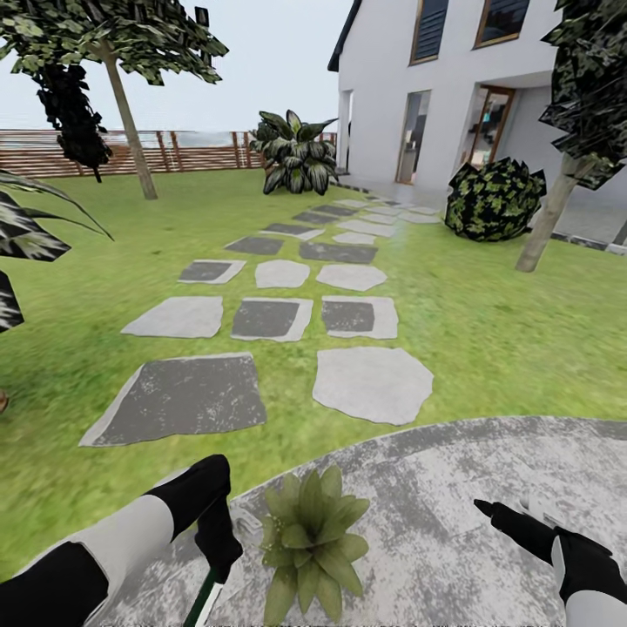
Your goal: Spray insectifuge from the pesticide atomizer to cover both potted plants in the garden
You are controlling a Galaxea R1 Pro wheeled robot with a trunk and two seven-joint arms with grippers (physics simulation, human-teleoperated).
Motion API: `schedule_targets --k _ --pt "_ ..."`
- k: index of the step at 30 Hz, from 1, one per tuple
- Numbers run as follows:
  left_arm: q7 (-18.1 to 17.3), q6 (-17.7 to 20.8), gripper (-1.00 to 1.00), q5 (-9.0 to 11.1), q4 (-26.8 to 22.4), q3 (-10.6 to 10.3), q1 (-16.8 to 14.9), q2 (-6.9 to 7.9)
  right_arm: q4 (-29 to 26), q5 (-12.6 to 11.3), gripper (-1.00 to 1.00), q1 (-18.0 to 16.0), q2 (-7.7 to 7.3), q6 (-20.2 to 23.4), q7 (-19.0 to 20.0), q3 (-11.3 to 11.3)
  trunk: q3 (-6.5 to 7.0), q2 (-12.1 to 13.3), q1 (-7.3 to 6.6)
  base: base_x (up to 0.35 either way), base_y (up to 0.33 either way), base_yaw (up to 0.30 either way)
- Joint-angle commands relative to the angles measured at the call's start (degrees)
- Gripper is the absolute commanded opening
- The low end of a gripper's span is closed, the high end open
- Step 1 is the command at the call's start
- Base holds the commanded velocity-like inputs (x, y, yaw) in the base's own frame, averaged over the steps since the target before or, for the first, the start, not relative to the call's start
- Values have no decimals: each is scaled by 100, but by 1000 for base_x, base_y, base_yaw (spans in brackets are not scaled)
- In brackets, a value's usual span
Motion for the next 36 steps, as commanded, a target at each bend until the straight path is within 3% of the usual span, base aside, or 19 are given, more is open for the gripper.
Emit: schedule_targets --k 1,14,16,21,24,27,30,36 --pt "-59 33 -100 -69 -15 -2 -1 -35 -10 54 100 -8 4 16 57 -36 -15 -3 -1 0 0 0" --pt "-75 47 -100 -63 -3 -14 3 -66 -3 63 100 -8 11 -1 29 -24 -133 -3 -1 0 0 0" --pt "-75 56 -100 -61 1 -6 1 -60 -1 63 100 -8 13 -130 27 -24 -151 -3 -1 0 0 0" --pt "-55 37 -100 -64 9 -34 7 -66 131 63 100 -8 54 -943 35 -19 -196 -3 -1 0 0 0" --pt "-60 44 -100 -60 26 -37 8 -67 724 84 100 -8 44 -1092 25 -17 -223 -3 -1 0 0 0" --pt "-63 54 -100 -52 52 -35 8 -58 1055 318 100 -8 20 -1113 35 -18 -237 -3 -1 0 0 0" --pt "-57 48 -100 -52 462 -36 10 -57 1135 586 100 -8 13 -1118 26 -18 -240 -3 -1 0 0 0" --pt "-45 35 -100 -60 791 -40 8 -49 1154 650 100 -8 12 -1081 40 -18 -240 -3 -1 0 0 0"
